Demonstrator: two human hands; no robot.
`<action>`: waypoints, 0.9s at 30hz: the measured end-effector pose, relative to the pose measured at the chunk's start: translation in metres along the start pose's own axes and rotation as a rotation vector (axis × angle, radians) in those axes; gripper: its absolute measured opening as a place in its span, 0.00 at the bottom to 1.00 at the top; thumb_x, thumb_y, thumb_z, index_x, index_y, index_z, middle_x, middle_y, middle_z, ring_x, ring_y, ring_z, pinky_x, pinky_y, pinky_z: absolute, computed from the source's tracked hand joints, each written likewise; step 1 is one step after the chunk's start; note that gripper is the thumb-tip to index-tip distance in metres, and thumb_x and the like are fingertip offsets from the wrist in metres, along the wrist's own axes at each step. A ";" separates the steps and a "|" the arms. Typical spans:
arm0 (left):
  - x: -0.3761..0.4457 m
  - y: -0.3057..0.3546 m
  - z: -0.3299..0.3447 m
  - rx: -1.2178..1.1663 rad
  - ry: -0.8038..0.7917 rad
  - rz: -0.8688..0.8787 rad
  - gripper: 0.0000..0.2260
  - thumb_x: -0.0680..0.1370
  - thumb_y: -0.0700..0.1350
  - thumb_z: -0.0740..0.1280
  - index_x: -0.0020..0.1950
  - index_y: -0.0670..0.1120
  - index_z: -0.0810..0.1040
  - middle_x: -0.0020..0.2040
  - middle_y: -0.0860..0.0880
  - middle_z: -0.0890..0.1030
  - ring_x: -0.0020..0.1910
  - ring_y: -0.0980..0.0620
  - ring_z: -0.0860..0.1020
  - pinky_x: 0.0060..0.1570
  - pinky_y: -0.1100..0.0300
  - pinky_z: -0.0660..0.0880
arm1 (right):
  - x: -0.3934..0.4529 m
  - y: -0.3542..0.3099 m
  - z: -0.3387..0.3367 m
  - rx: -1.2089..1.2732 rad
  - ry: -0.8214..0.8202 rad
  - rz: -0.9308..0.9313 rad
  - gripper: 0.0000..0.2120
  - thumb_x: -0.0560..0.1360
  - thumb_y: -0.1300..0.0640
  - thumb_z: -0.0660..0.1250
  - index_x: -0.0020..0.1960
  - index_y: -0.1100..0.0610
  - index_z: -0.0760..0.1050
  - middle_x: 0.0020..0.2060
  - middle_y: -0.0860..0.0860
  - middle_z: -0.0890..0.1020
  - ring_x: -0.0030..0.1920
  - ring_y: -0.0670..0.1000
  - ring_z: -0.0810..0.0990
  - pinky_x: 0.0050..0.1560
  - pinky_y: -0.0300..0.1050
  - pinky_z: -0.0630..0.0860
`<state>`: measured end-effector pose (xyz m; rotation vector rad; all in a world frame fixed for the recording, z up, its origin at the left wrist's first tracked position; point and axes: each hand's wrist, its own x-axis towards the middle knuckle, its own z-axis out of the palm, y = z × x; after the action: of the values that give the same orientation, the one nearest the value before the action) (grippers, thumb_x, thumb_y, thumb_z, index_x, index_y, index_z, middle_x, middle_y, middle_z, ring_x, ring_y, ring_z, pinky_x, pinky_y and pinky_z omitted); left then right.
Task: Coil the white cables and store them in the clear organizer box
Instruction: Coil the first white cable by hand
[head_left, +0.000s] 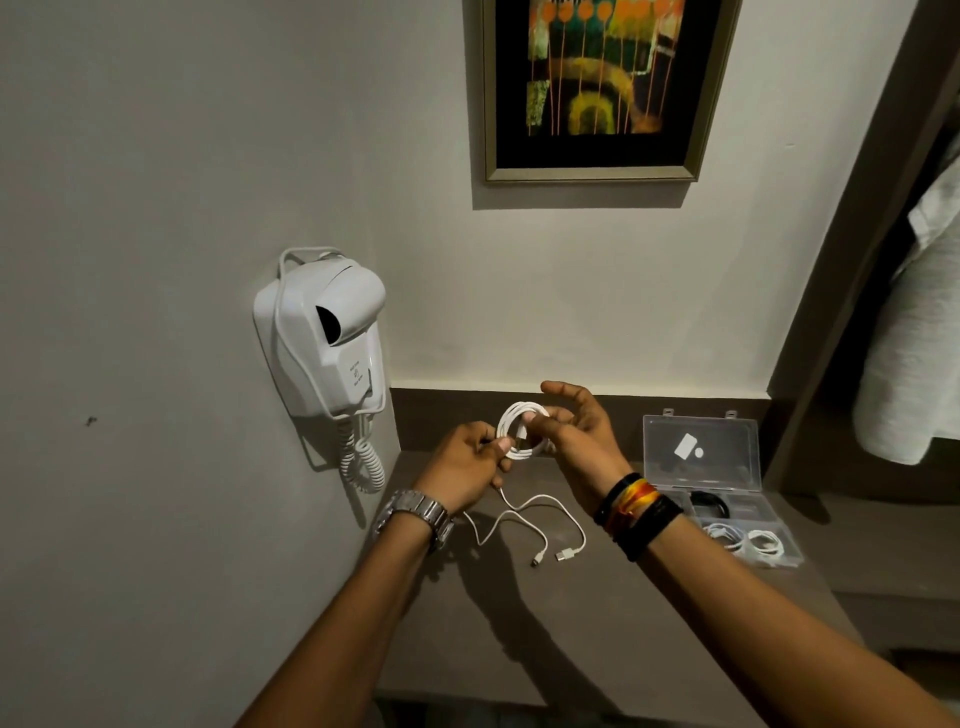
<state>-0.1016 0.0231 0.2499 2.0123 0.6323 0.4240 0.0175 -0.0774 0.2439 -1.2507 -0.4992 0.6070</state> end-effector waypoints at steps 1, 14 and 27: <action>0.001 -0.003 -0.001 0.083 0.023 0.010 0.09 0.83 0.44 0.61 0.49 0.39 0.77 0.44 0.42 0.82 0.35 0.47 0.79 0.31 0.65 0.74 | 0.002 -0.003 0.000 0.027 -0.034 0.088 0.23 0.77 0.69 0.70 0.69 0.58 0.70 0.47 0.58 0.85 0.44 0.54 0.83 0.51 0.52 0.80; -0.001 -0.019 0.002 0.265 0.238 0.110 0.06 0.81 0.50 0.63 0.47 0.51 0.77 0.40 0.50 0.84 0.39 0.48 0.81 0.39 0.50 0.77 | 0.000 -0.014 -0.015 -0.531 -0.187 -0.124 0.19 0.70 0.63 0.80 0.59 0.60 0.80 0.51 0.60 0.87 0.49 0.51 0.86 0.57 0.53 0.84; 0.001 -0.021 -0.007 0.189 0.149 0.084 0.09 0.81 0.47 0.64 0.48 0.43 0.79 0.42 0.40 0.83 0.43 0.38 0.81 0.45 0.46 0.78 | 0.007 -0.012 -0.033 -0.660 -0.189 -0.102 0.26 0.70 0.46 0.80 0.64 0.56 0.80 0.53 0.51 0.87 0.55 0.50 0.85 0.57 0.48 0.82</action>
<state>-0.1100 0.0377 0.2353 2.2065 0.7031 0.5872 0.0465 -0.0989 0.2478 -1.7818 -0.9668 0.4884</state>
